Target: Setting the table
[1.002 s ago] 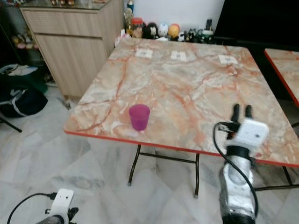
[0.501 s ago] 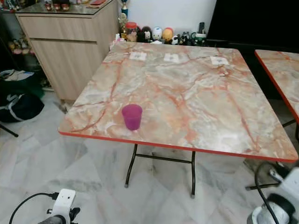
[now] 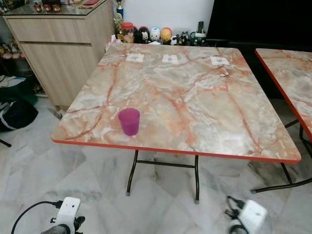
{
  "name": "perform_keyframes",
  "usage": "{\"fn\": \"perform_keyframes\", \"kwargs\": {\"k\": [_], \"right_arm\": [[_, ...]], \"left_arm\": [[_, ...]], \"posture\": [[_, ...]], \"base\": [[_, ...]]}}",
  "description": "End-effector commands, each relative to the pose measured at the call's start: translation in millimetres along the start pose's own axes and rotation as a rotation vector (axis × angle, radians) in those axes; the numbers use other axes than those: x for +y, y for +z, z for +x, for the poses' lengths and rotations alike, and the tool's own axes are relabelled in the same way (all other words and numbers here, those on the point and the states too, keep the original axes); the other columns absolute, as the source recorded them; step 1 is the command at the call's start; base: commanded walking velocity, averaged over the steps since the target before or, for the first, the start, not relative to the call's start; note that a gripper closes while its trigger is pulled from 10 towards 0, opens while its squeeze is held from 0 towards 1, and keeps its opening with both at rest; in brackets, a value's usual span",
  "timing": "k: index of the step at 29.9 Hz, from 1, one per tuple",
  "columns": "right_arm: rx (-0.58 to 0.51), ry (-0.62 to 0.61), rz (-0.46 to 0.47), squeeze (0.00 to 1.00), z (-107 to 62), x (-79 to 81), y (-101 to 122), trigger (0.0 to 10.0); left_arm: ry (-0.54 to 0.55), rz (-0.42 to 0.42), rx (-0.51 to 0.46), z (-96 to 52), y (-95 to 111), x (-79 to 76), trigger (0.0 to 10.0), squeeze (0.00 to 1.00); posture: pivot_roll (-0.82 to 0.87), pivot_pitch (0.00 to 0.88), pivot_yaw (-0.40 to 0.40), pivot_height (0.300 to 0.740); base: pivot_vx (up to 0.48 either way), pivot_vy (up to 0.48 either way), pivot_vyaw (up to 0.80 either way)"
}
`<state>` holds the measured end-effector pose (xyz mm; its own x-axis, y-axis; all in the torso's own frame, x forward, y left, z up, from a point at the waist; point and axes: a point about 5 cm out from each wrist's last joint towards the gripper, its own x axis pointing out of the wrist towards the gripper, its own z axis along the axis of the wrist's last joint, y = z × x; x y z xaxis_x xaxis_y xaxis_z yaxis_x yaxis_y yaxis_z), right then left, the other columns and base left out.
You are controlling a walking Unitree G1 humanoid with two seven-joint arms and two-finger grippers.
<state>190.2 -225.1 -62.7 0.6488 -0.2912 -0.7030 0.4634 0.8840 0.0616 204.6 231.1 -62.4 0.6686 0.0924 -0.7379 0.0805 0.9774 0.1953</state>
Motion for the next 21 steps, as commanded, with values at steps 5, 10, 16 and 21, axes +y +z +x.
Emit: {"fn": "perform_keyframes", "kwargs": {"k": [5, 10, 16, 21], "right_arm": [[0.197, 0.097, -0.279, 0.0, -7.4, 4.0, -47, 10.0], [0.25, 0.171, -0.355, 0.0, -11.4, 7.2, -60, 10.0], [0.199, 0.173, -0.29, 0.0, -10.5, 16.0, -56, 10.0], [0.233, 0.185, -0.314, 0.0, -14.5, 18.2, -66, 10.0]], "left_arm": [[0.007, 0.003, -0.003, 0.1, 1, 1.6, 10.0, 0.0], [0.018, 0.005, -0.006, -0.5, 1, 5.6, 10.0, 0.0], [0.018, 0.046, -0.05, -0.6, 7, 10.6, 10.0, 0.0], [0.019, 0.03, -0.169, -1.3, 24, 16.9, 10.0, 0.0]], "posture": [[0.05, 0.0, -0.027, 0.74], [0.07, 0.0, -0.027, 0.74], [0.07, 0.0, -0.02, 0.74], [0.09, 0.0, -0.019, 0.74]], "base": [[0.0, 0.0, 0.0], [0.0, 0.0, 0.0], [0.0, 0.0, 0.0], [0.0, 0.0, 0.0]]}}
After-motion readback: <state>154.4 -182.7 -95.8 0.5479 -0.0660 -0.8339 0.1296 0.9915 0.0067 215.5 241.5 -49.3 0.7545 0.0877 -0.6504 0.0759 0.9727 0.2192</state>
